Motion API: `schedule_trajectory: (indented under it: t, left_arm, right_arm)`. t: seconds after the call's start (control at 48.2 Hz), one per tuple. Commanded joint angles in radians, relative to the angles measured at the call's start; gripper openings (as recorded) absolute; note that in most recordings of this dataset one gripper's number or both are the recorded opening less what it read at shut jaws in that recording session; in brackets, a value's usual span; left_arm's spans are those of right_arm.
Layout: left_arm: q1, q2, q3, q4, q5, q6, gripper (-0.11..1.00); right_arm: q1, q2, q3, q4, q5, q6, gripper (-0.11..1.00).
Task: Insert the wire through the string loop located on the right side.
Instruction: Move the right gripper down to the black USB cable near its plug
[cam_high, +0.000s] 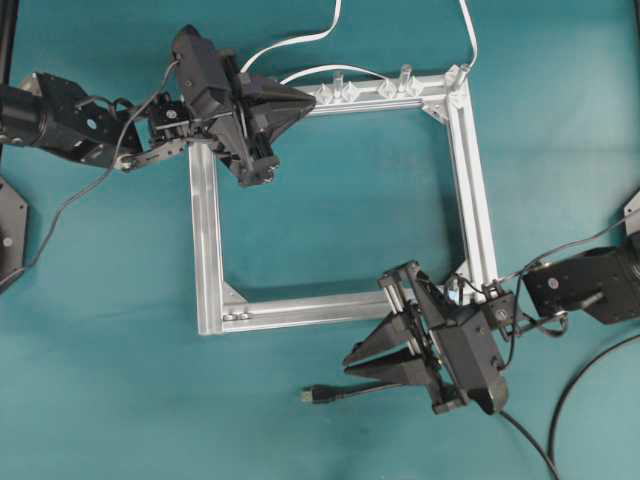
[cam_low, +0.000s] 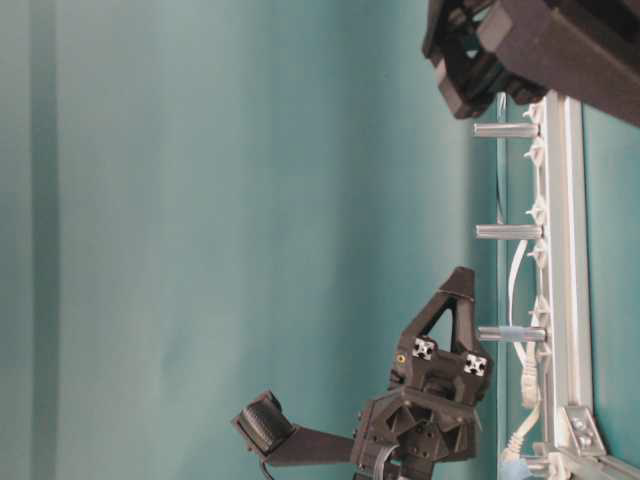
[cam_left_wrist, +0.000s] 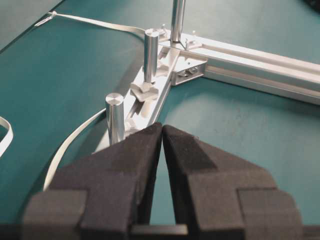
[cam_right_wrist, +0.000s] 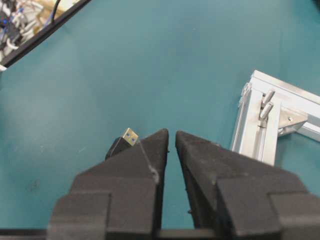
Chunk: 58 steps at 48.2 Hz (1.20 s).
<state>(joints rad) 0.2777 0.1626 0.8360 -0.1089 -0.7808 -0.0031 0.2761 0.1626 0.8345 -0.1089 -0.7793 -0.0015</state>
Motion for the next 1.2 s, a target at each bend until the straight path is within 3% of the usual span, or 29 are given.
schedule_trajectory:
  t: [0.0, 0.041, 0.104, 0.187, 0.477, 0.518, 0.601, 0.725, 0.767, 0.829, 0.974, 1.181]
  left_arm:
    - [-0.003, -0.035, -0.023, 0.040, 0.035, -0.014, 0.15]
    - [-0.003, -0.043, -0.025, 0.040, 0.063, -0.017, 0.13]
    - [-0.002, -0.052, -0.026, 0.041, 0.100, -0.017, 0.01]
    - [-0.003, -0.066, -0.021, 0.043, 0.127, -0.017, 0.00]
    - [-0.012, -0.104, -0.017, 0.043, 0.141, -0.018, 0.01]
    - [-0.014, -0.106, -0.017, 0.043, 0.141, -0.018, 0.06]
    - [-0.017, -0.106, -0.015, 0.043, 0.141, -0.018, 0.26]
    - [-0.025, -0.106, -0.015, 0.044, 0.143, -0.018, 0.63]
    - [-0.026, -0.106, -0.015, 0.043, 0.143, -0.018, 0.67]
    - [-0.028, -0.104, -0.015, 0.043, 0.143, -0.018, 0.65]
    - [-0.028, -0.106, -0.015, 0.043, 0.152, -0.018, 0.66]
    - [-0.028, -0.106, -0.017, 0.043, 0.167, -0.018, 0.65]
  right_arm:
    - [0.005, -0.017, -0.020, 0.002, -0.008, 0.012, 0.24]
    - [0.005, -0.018, -0.021, 0.002, 0.002, 0.014, 0.22]
    - [0.006, -0.018, -0.028, 0.002, 0.020, 0.015, 0.09]
    - [0.006, -0.020, -0.034, 0.002, 0.046, 0.015, 0.00]
    - [0.014, -0.029, -0.041, 0.002, 0.067, 0.020, 0.01]
    - [0.015, -0.029, -0.040, 0.002, 0.069, 0.025, 0.04]
    - [0.015, -0.029, -0.040, 0.008, 0.069, 0.040, 0.19]
    - [0.017, -0.029, -0.041, 0.040, 0.067, 0.069, 0.56]
    - [0.020, -0.029, -0.040, 0.054, 0.064, 0.072, 0.68]
    - [0.025, -0.029, -0.040, 0.077, 0.064, 0.071, 0.83]
    - [0.040, -0.029, -0.035, 0.143, 0.063, 0.072, 0.84]
    - [0.094, -0.029, -0.020, 0.282, 0.061, 0.069, 0.84]
